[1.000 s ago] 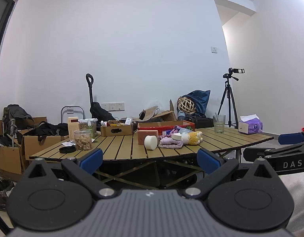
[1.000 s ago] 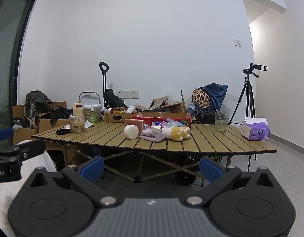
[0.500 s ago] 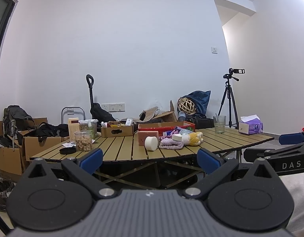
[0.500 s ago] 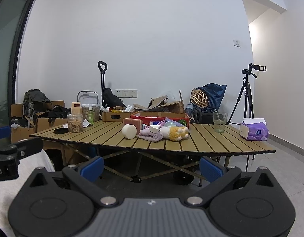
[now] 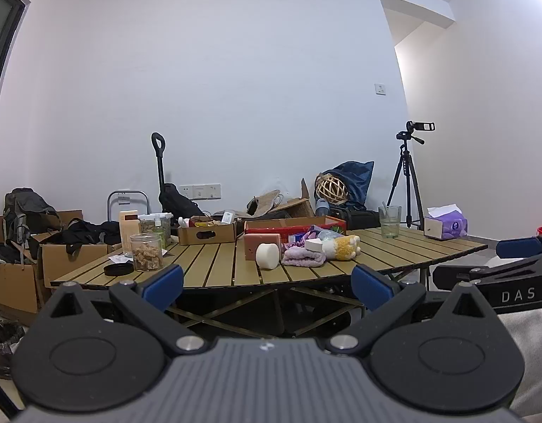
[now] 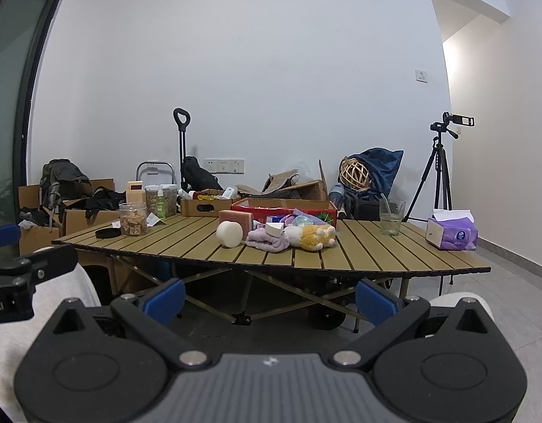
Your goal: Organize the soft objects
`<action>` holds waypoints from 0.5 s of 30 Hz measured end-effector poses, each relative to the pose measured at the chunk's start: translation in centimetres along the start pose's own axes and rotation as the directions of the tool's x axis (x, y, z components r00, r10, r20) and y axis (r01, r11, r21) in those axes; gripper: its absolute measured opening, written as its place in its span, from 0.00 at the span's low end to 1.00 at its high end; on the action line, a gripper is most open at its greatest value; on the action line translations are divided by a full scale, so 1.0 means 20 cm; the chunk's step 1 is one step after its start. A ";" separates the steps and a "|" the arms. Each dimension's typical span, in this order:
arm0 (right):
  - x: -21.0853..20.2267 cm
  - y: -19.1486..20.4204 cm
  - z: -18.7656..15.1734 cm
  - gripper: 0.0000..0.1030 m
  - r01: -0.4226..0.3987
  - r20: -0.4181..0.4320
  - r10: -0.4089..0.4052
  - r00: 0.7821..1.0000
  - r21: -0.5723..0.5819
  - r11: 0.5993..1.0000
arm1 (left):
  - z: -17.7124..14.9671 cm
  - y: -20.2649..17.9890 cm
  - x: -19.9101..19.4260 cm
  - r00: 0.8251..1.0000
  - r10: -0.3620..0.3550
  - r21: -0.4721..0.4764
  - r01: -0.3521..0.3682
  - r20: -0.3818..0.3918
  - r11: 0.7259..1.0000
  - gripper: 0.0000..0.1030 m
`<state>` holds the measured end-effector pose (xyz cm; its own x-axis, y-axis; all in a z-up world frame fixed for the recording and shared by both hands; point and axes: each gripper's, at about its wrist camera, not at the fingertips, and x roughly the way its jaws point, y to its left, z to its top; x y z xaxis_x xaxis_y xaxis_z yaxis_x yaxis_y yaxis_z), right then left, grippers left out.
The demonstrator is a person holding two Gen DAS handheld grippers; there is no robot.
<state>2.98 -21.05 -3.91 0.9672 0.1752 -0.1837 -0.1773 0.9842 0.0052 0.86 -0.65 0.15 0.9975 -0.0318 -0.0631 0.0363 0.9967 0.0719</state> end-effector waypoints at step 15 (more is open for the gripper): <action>0.04 0.01 0.02 1.00 0.007 0.017 -0.006 1.000 -0.030 1.000 | 0.03 0.01 0.04 1.000 -0.007 0.000 0.007 0.004 1.000 1.00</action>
<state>3.83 -20.71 -3.63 0.9712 0.1694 -0.1673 -0.1761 0.9840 -0.0259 1.67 -0.60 0.65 0.9975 -0.0385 -0.0600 0.0428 0.9965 0.0719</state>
